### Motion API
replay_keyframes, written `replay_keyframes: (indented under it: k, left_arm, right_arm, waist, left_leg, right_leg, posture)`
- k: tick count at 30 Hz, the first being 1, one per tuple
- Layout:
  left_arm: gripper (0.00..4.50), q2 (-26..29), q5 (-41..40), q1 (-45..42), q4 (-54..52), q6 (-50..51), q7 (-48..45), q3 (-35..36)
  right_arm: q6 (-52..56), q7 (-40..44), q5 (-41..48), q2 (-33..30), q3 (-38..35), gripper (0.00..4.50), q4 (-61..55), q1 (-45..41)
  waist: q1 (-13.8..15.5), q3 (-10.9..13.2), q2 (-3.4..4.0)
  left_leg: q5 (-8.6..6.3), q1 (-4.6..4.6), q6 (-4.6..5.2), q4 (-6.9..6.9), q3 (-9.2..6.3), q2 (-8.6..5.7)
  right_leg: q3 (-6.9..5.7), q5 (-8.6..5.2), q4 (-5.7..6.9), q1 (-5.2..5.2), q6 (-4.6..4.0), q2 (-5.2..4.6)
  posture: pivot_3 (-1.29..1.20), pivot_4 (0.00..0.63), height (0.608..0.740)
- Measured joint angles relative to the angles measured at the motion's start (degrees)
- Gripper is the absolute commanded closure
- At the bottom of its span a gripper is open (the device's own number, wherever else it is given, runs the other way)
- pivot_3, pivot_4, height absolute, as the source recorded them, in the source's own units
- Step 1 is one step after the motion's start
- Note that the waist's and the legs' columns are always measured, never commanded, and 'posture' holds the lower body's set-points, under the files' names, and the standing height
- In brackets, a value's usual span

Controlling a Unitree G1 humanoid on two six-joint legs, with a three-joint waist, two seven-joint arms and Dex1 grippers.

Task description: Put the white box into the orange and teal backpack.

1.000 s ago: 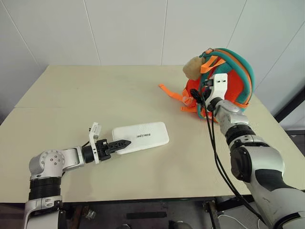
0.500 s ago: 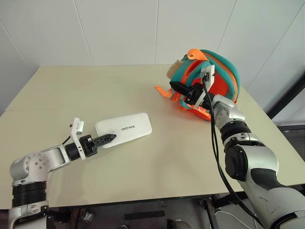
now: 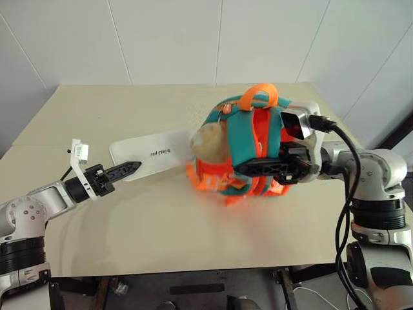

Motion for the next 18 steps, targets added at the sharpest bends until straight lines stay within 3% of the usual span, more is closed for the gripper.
replay_keyframes:
  k: [4,18]
  left_arm:
    - [3.11,1.0,-0.64,1.04,-3.49,-0.78,-2.77,0.2]
    - [3.11,4.65,-3.63,5.28,-10.67,-6.86,-11.17,4.66]
  right_arm:
    - [1.5,0.65,1.54,-5.3,0.15,4.49,-0.59,3.3]
    - [-3.58,0.88,-0.91,-7.47,3.4,4.49,2.97,5.64]
  waist:
    - [0.12,0.01,-0.04]
    - [0.0,0.01,-0.04]
  left_leg:
    - [-0.02,0.0,0.04,0.08,0.02,-0.01]
    - [-0.02,0.06,0.1,0.24,0.09,0.01]
  right_leg:
    - [0.03,0.0,-0.05,0.0,0.0,0.0]
    - [0.24,0.0,0.04,-0.05,-0.02,0.09]
  posture:
    - [0.0,0.15,0.74]
    - [0.0,0.15,0.74]
